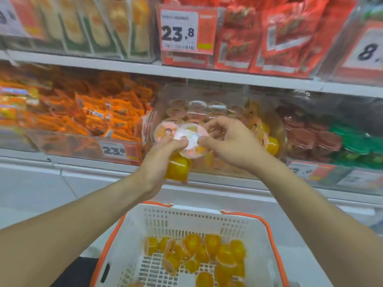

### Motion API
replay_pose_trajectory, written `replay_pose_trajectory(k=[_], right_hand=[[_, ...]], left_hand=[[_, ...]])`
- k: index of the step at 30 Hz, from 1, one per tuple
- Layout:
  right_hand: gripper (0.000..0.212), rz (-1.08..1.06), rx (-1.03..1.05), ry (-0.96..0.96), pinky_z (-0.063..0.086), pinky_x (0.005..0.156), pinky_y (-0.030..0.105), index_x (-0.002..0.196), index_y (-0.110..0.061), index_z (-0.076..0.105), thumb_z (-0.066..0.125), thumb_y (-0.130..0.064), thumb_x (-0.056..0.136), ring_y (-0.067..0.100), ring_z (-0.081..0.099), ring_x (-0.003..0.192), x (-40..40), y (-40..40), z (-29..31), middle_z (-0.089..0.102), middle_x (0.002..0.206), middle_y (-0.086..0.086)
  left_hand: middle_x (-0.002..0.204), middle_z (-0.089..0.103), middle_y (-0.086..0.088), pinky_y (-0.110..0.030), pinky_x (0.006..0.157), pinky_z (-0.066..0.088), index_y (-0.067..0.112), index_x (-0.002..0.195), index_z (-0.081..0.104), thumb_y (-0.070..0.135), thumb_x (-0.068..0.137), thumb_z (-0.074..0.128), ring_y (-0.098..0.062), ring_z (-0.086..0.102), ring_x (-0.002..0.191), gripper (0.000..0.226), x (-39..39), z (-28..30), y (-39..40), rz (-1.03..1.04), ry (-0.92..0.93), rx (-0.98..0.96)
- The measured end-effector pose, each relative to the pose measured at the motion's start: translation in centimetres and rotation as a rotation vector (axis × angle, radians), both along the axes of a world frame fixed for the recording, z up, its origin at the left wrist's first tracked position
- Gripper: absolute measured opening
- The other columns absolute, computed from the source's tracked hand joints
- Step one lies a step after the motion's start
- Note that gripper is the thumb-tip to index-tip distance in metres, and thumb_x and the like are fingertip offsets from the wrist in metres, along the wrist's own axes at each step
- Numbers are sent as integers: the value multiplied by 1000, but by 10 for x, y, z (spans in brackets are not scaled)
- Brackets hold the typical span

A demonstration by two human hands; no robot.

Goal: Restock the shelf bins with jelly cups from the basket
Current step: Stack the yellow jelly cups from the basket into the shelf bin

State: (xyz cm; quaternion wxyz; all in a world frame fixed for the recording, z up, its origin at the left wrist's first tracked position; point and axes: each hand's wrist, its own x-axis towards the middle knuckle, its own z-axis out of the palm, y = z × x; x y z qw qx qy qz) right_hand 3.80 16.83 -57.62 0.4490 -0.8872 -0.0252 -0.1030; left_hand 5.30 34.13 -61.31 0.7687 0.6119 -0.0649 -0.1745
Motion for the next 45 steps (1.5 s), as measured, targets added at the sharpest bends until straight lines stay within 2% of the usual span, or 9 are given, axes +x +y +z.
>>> replay_pose_trajectory(k=[5, 9, 13, 16, 20, 28, 39, 41, 45], right_hand=[[15, 40, 90, -54, 56, 52, 28, 97, -13, 67, 76, -11, 85, 14, 68, 58, 3, -10, 17, 64, 86, 11], [13, -46, -134, -171, 55, 69, 23, 94, -24, 67, 74, -14, 88, 13, 63, 70, 18, -32, 20, 69, 89, -1], [6, -127, -407, -250, 43, 71, 17, 96, -25, 69, 71, -24, 91, -2, 56, 71, 32, -49, 17, 62, 88, -10], [8, -142, -521, -190, 45, 75, 24, 98, -24, 70, 72, -23, 90, 0, 53, 70, 40, -58, 9, 57, 84, -12], [12, -99, -550, -107, 46, 74, 25, 102, -26, 72, 72, -26, 90, 4, 57, 73, 47, -57, -3, 65, 87, -11], [19, -68, -596, -75, 50, 76, 28, 107, -25, 73, 70, -35, 91, 4, 56, 73, 49, -55, -8, 71, 95, -9], [21, -49, -613, -69, 49, 74, 26, 105, -23, 75, 72, -37, 90, -4, 50, 67, 46, -59, -1, 73, 95, -7], [24, -47, -608, -55, 46, 70, 25, 105, -22, 75, 71, -39, 89, -4, 52, 68, 45, -61, -1, 72, 92, -7], [29, -69, -564, -35, 46, 69, 22, 108, -21, 72, 68, -44, 90, -4, 57, 73, 45, -65, -2, 70, 88, -9]], left_hand=[[92, 69, -14, -38, 52, 53, 15, 105, 69, 28, 85, 66, -28, 64, 65, 24, 12, 1, -17, 70, -134, -31], [95, 74, 0, -42, 82, 54, 15, 99, 73, 22, 79, 72, -24, 68, 94, 21, 14, 4, -30, 235, -153, -12], [74, 66, 1, -50, 68, 54, -1, 85, 68, 10, 87, 67, -30, 61, 78, 11, 17, 10, -38, 321, -136, -72], [64, 61, 10, -60, 66, 53, -12, 82, 61, 19, 76, 68, -35, 57, 76, 32, 23, 10, -38, 366, -183, -87], [81, 57, -27, -73, 71, 49, -8, 75, 58, 28, 70, 65, -39, 56, 73, 38, 27, 5, -34, 405, -249, -30], [91, 57, -33, -75, 75, 48, -10, 79, 60, 28, 71, 65, -35, 56, 77, 39, 28, 2, -26, 401, -245, 23], [81, 64, -17, -56, 69, 51, 0, 74, 67, 36, 68, 67, -32, 60, 75, 36, 26, 3, -32, 332, -226, -63], [86, 61, -28, -50, 63, 53, 11, 66, 67, 40, 78, 61, -35, 60, 73, 31, 26, 4, -32, 324, -172, -99], [76, 63, -18, -32, 47, 51, 7, 70, 61, 20, 96, 39, -29, 58, 58, 36, 23, 6, -35, 350, -54, -144]])
